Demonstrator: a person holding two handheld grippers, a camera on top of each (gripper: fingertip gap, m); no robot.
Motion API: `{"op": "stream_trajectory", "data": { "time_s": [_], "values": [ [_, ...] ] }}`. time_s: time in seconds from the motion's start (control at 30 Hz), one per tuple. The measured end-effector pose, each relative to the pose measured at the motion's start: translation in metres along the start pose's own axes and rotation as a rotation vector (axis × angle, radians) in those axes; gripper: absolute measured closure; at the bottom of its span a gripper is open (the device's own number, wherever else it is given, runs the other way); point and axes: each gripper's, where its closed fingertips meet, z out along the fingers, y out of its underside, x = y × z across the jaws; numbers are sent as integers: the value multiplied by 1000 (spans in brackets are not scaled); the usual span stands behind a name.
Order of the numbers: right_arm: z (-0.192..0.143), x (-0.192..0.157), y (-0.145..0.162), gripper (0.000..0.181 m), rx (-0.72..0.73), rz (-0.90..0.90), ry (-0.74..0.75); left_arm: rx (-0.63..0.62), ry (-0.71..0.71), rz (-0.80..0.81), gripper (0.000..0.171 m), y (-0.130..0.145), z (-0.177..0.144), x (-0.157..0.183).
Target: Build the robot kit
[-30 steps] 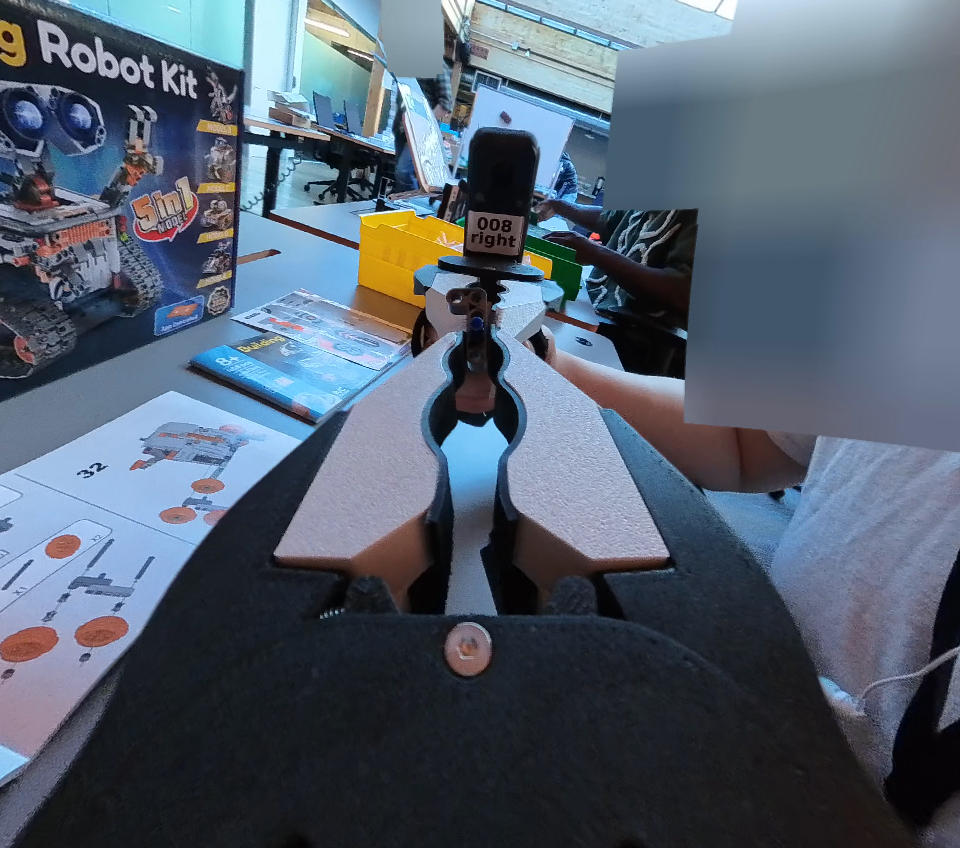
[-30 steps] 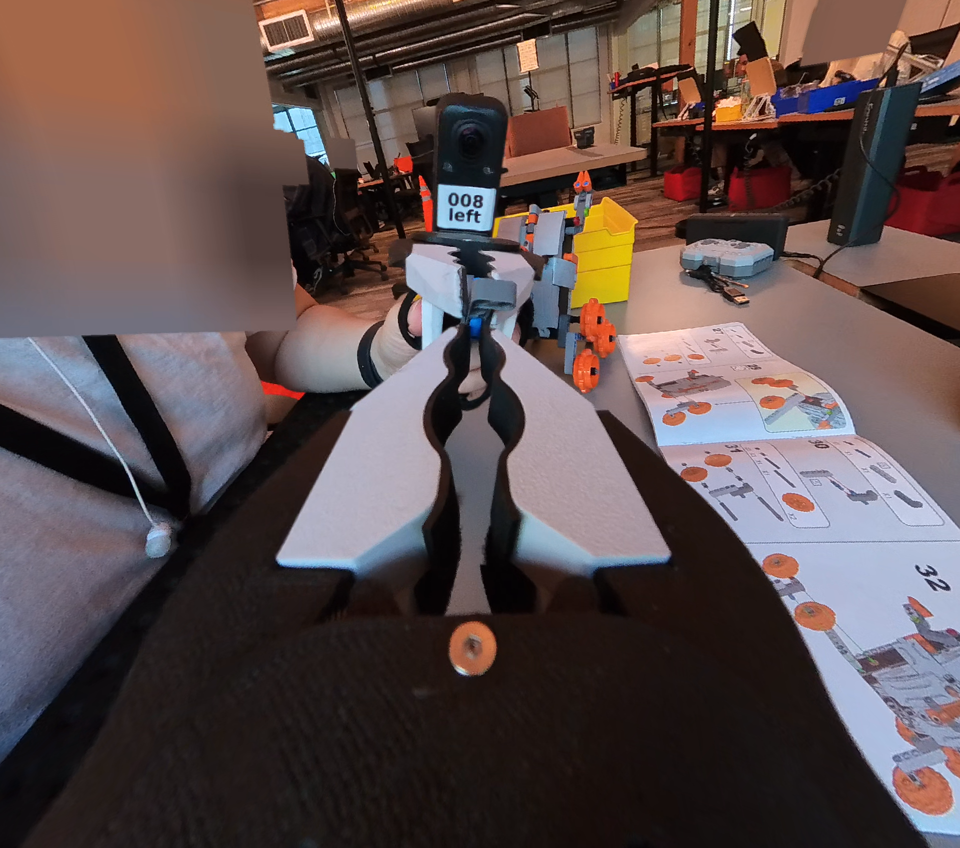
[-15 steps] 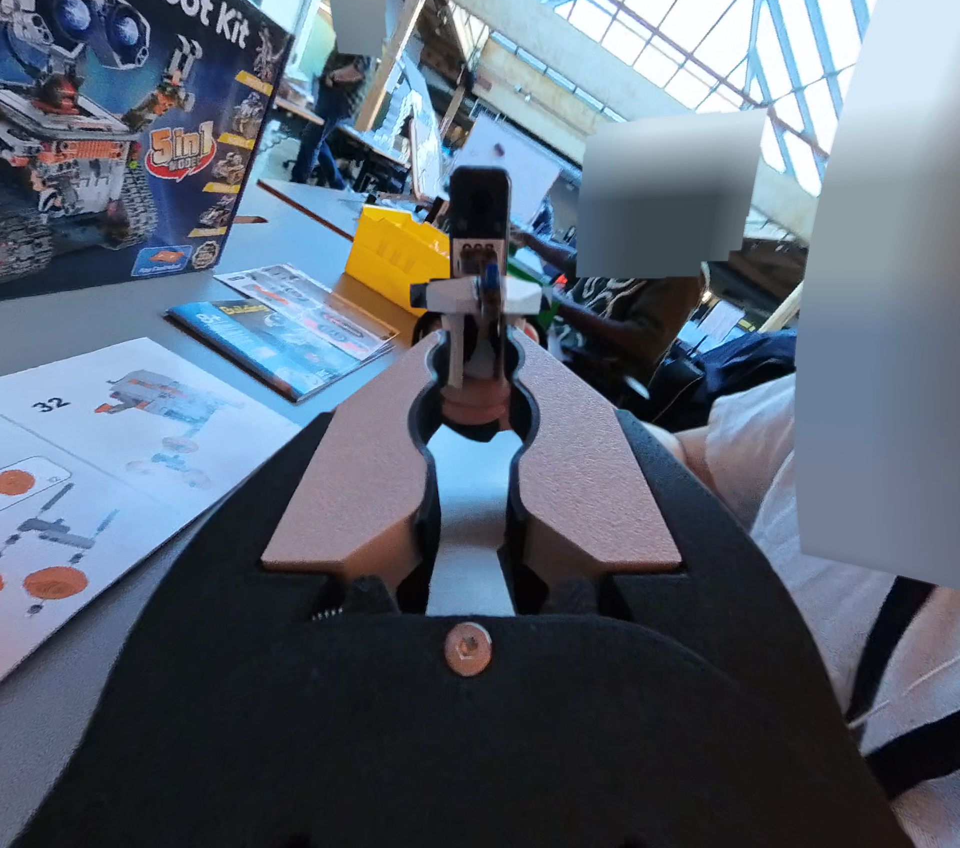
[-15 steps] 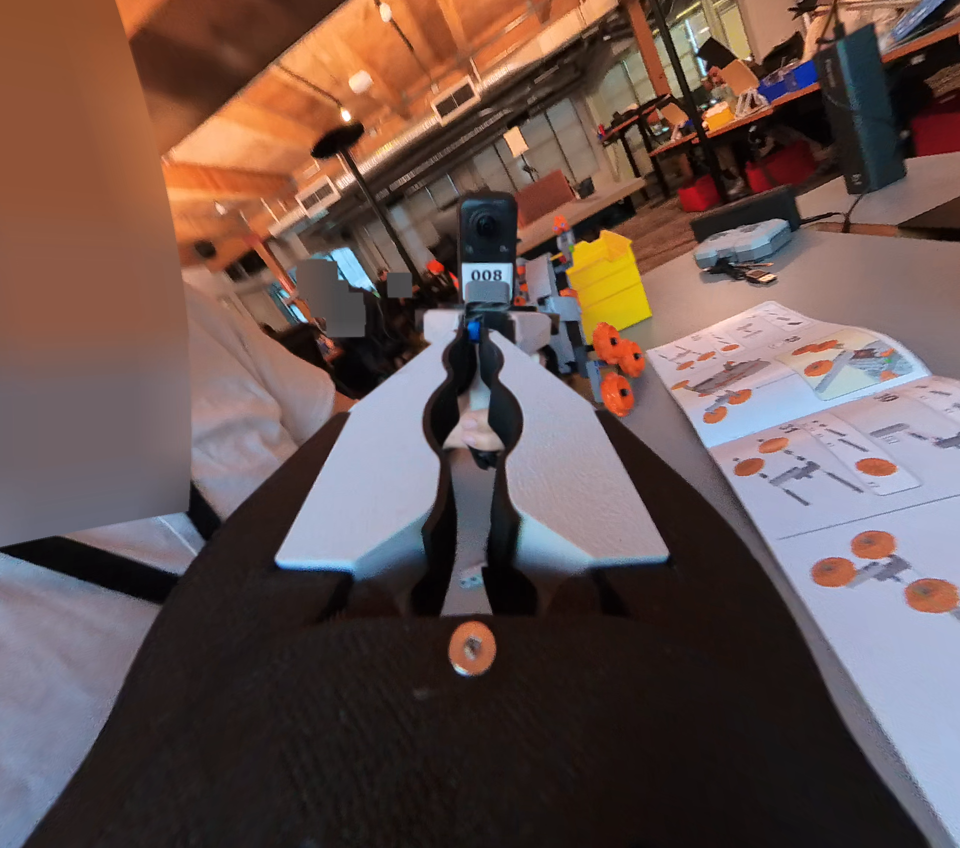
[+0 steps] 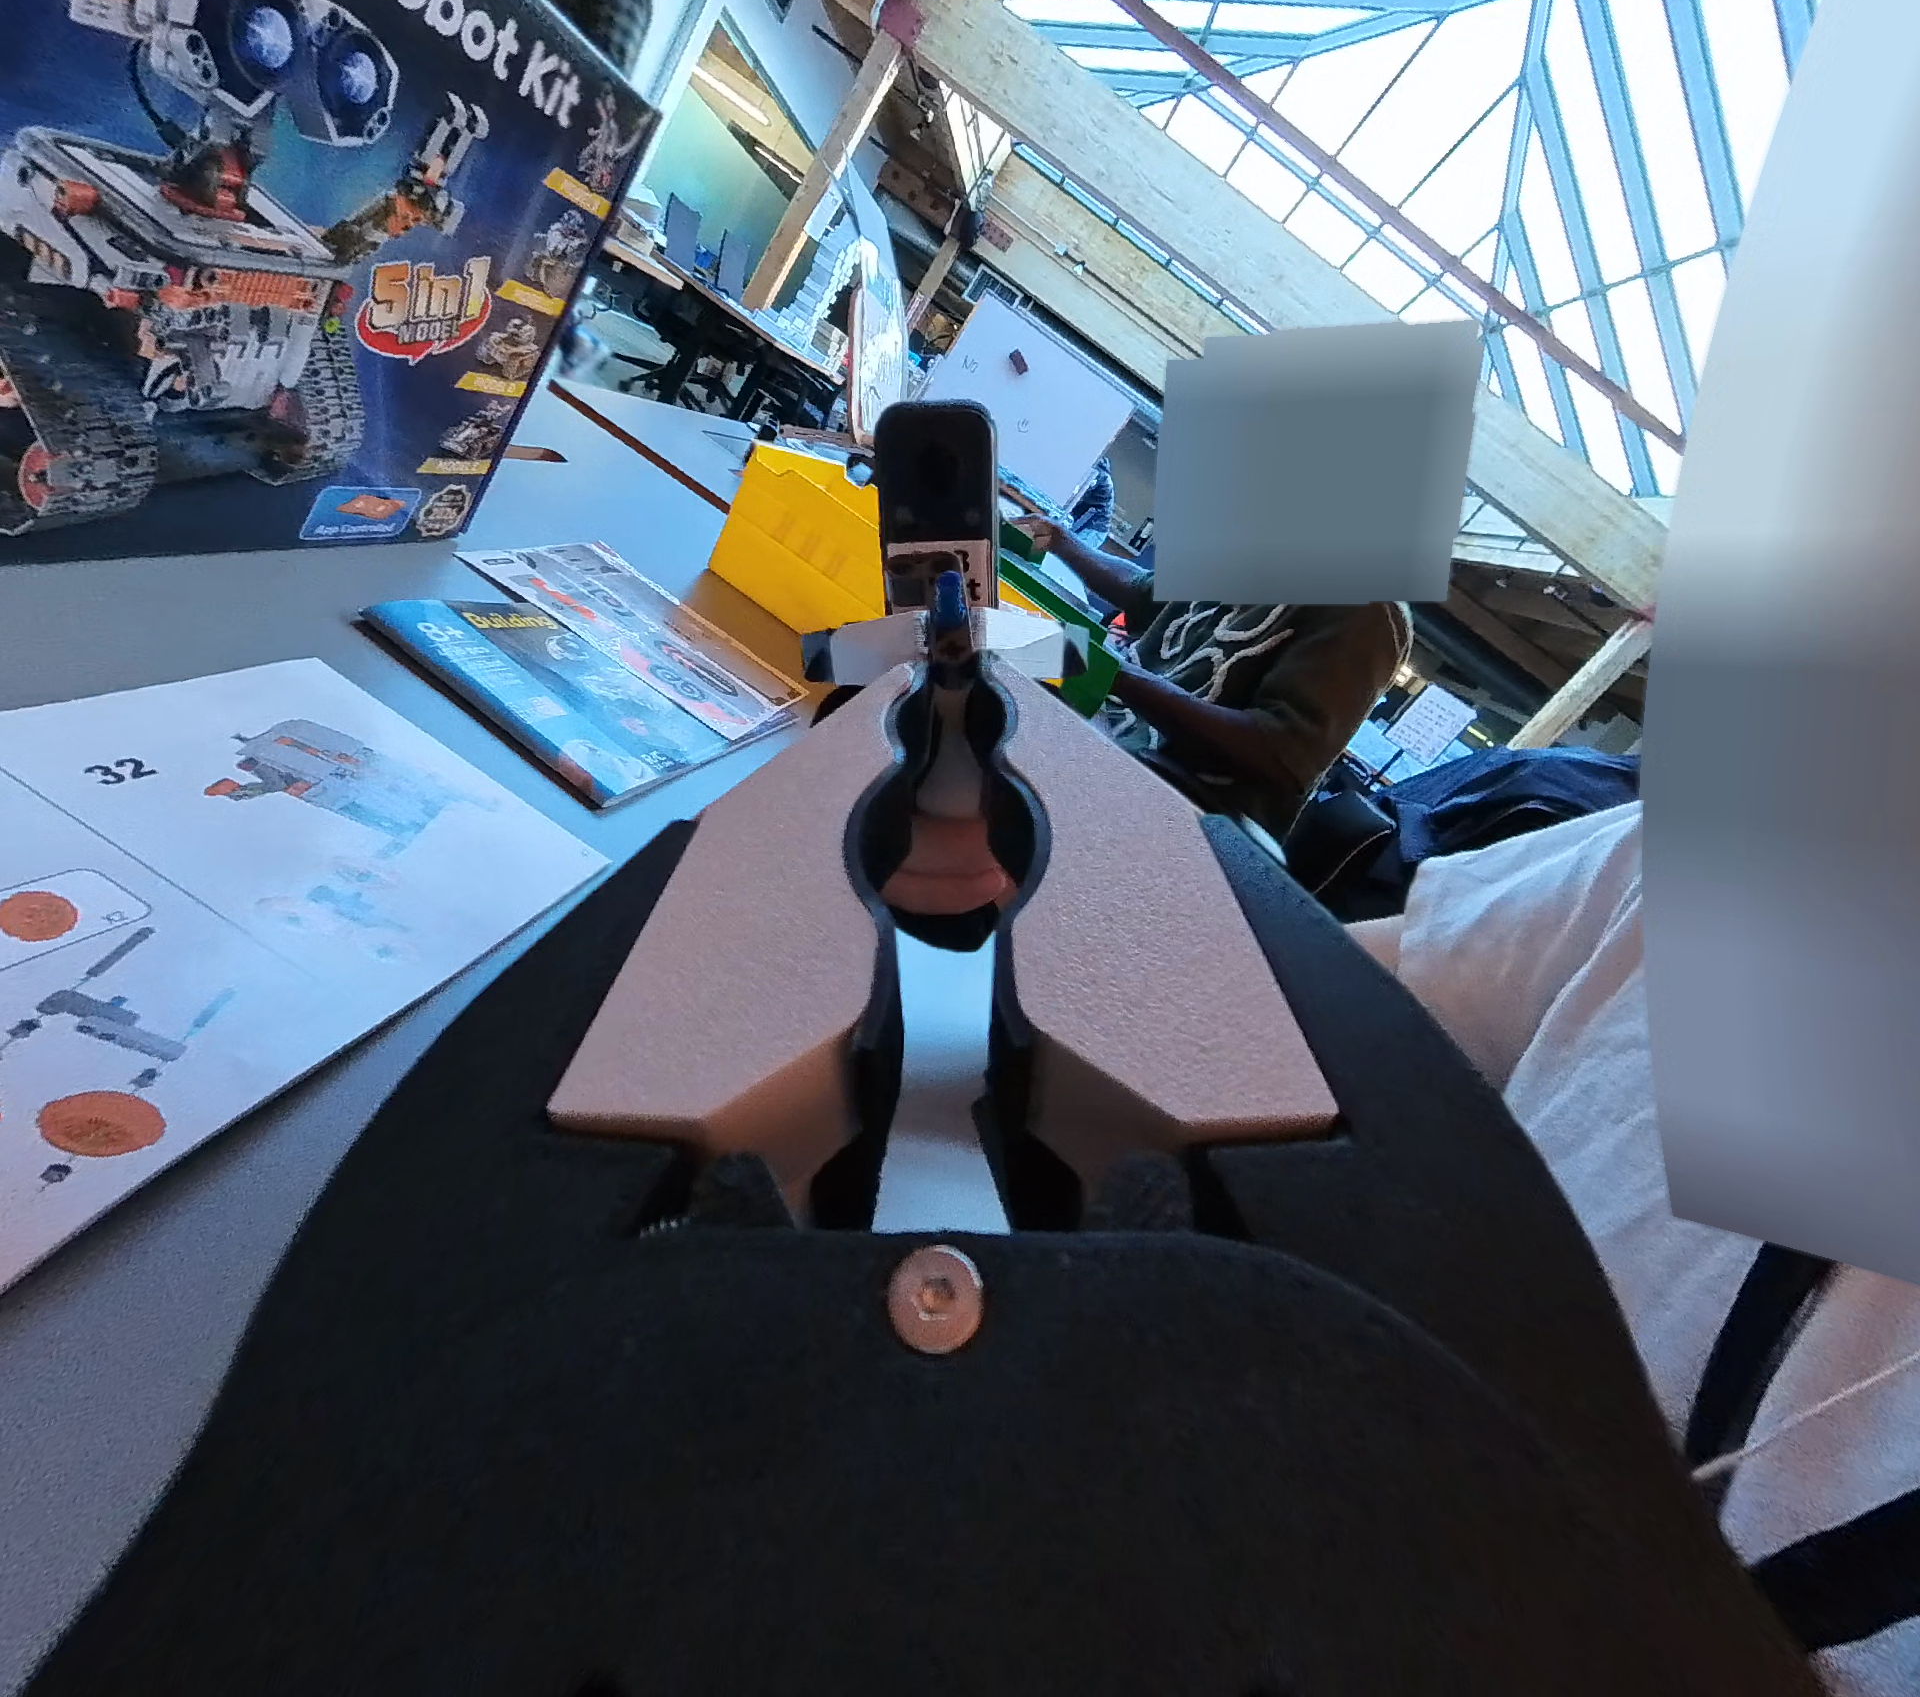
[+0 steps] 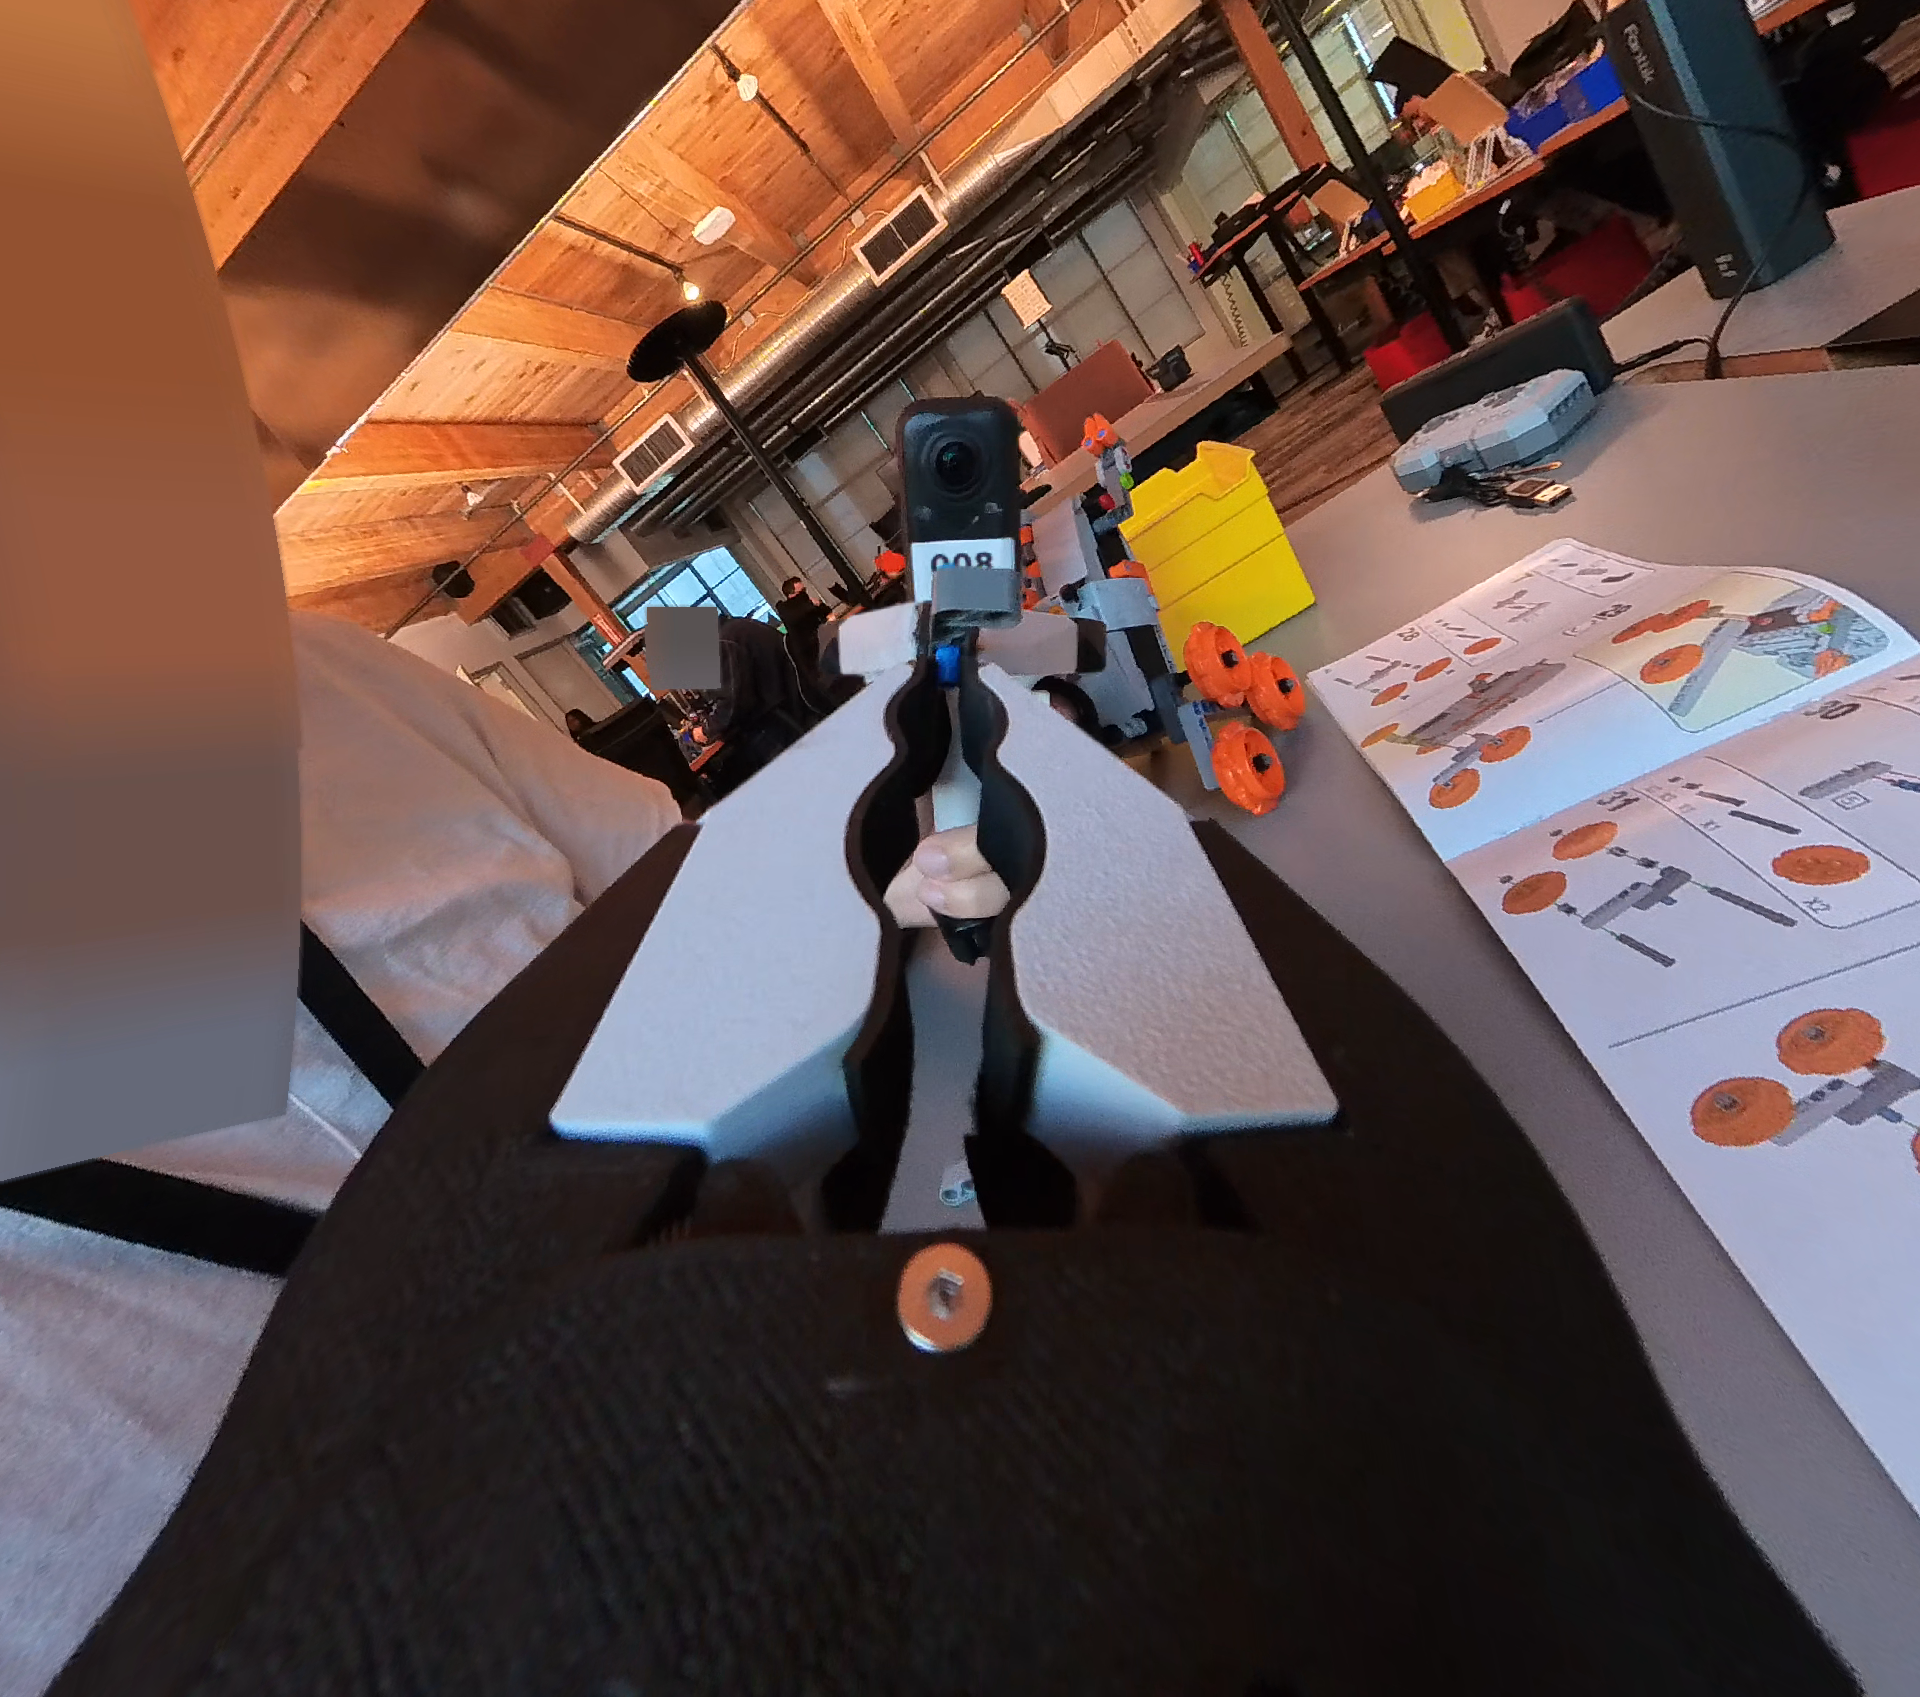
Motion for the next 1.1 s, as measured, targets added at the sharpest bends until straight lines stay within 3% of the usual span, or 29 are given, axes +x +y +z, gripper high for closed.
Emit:
{"op": "stream_trajectory", "data": {
  "time_s": [0.57,0.63,0.7,0.8,0.9,1.0,1.1],
  "values": [
    [7,2,5,178,21,16,-4,1,2,-51,167,-1,-4,-3],
    [6,2,7,177,-11,-71,11,-22,-1,-58,167,1,-4,-2],
    [1,9,14,164,-115,-214,87,-50,22,-113,167,3,-3,0],
    [-16,26,24,144,-310,-547,253,-129,19,-203,167,14,-2,-3],
    [-22,25,37,121,-467,-911,309,-264,-23,-278,166,35,-3,-9],
    [-19,21,48,117,-542,-1011,307,-336,-11,-388,167,49,-5,-11],
    [-23,24,54,127,-638,-1116,341,-425,-17,-426,167,64,-8,-13]
  ]
}}
